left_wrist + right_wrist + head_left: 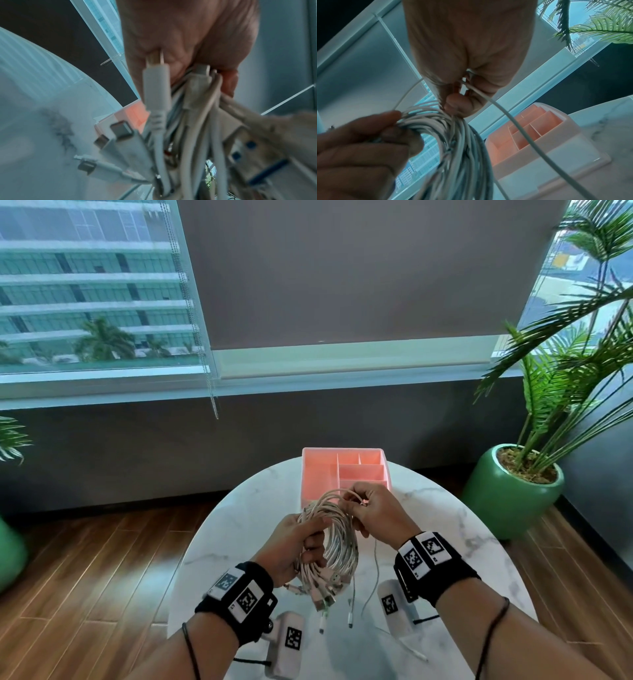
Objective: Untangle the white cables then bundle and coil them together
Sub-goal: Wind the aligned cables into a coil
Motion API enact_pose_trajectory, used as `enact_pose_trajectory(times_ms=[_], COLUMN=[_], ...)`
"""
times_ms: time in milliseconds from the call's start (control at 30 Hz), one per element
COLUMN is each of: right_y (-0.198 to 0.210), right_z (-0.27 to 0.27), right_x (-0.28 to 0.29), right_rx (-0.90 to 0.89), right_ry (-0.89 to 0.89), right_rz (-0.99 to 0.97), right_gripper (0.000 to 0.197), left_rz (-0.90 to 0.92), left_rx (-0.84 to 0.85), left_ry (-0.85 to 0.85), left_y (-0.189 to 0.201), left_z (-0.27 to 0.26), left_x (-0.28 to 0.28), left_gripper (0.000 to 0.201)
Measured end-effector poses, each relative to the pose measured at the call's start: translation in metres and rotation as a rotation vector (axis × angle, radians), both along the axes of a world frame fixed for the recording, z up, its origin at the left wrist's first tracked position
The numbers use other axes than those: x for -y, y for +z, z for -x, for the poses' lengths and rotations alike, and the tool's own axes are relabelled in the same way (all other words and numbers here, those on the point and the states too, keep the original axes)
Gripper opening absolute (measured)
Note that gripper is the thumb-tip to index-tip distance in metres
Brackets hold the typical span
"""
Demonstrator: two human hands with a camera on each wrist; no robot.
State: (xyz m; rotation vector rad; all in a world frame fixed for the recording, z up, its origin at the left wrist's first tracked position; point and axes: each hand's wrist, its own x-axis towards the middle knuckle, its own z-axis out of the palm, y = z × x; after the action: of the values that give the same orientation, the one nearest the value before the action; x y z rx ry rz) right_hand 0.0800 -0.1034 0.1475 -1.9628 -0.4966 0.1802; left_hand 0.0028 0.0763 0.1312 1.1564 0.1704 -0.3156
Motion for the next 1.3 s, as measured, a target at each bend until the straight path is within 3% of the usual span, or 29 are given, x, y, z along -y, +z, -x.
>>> enact_pose_trajectory(times_ms=[67, 200, 533, 700, 833, 933, 1133, 1300], right_y=[0.002, 0.014, 0.021, 0.023, 0.023, 0.024, 0.027, -0.003], right_z=[-0.002, -0.007, -0.009, -0.005, -0.004, -0.007, -0.015, -0.009], right_x=[-0.001, -0.003, -0.005, -0.015, -0.011, -0.007, 0.002, 0.016], right_rx=[-0.009, 0.04, 0.005, 0.032, -0.065, -0.055, -0.091, -0.103], right_ry=[0.027, 0.064, 0.222, 0.246, 0.253, 0.235, 0.119, -0.055], right_rz=[0.001, 0.049, 0.14, 0.108, 0.057, 0.021, -0.061, 0.003], right_gripper=[0.003, 0.021, 0.013, 0.01, 0.011, 0.016, 0.014, 0.022], left_rz=[0.016, 0.017, -0.017, -0.008, -0.023, -0.032, 0.126, 0.177], left_rx=[-0.027, -0.054, -0.077, -0.056, -0.032, -0.044, -0.061, -0.033], left_ry=[0.032, 0.057, 0.021, 0.039, 0.014, 0.018, 0.036, 0.2], left_y=[-0.002, -0.006, -0.002, -0.001, -0.001, -0.002, 0.0, 0.011], left_z=[0.0, 0.001, 0.007, 0.006, 0.005, 0.007, 0.008, -0.004], left_x=[0.001, 0.003, 0.01, 0.011, 0.006, 0.004, -0.002, -0.011], left_gripper=[0.037, 0.032, 0.027, 0.018, 0.026, 0.037, 0.03, 0.031])
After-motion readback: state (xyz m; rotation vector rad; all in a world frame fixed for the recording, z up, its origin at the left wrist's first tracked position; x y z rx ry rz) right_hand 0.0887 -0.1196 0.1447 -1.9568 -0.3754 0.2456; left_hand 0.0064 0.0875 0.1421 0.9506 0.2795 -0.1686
